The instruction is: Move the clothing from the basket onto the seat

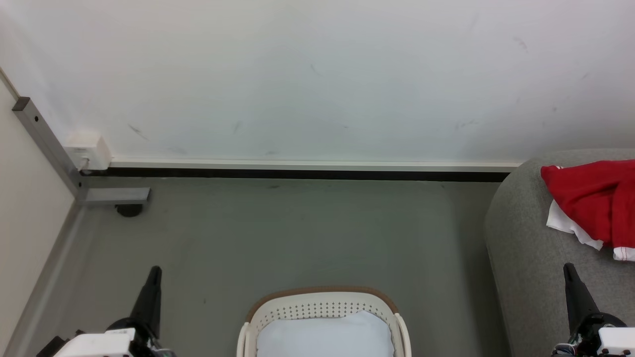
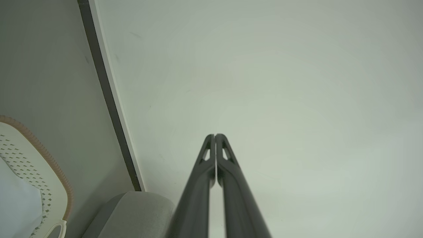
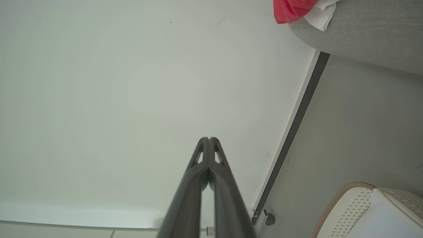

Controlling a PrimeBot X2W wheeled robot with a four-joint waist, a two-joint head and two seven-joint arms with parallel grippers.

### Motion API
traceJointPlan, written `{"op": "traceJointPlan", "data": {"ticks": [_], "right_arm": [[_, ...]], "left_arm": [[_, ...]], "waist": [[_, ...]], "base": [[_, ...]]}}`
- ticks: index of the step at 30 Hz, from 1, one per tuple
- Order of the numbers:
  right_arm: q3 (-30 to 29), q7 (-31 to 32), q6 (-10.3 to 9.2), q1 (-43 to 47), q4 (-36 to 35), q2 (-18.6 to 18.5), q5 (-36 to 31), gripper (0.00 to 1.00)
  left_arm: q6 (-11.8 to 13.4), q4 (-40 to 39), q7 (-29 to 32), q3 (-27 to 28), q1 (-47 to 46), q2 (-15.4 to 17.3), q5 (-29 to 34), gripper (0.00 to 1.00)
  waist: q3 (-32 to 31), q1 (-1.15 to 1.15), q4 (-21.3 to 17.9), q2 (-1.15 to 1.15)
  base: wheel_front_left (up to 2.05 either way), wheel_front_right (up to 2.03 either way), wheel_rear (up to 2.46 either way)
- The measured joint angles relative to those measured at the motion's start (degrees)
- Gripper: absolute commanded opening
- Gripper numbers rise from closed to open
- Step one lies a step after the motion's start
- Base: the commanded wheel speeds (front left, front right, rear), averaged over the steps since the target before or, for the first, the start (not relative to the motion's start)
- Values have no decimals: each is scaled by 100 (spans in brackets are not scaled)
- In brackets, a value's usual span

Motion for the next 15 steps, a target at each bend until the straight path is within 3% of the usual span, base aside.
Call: {"op": "traceJointPlan", "data": {"ticks": [15], "right_arm": [[-27,26,0,-1,1,15,-16,0]], "left_arm": [[0,0,0,0,-1,0,0,0]], "waist": [[0,0,0,0]], "base": [[0,0,0]]}}
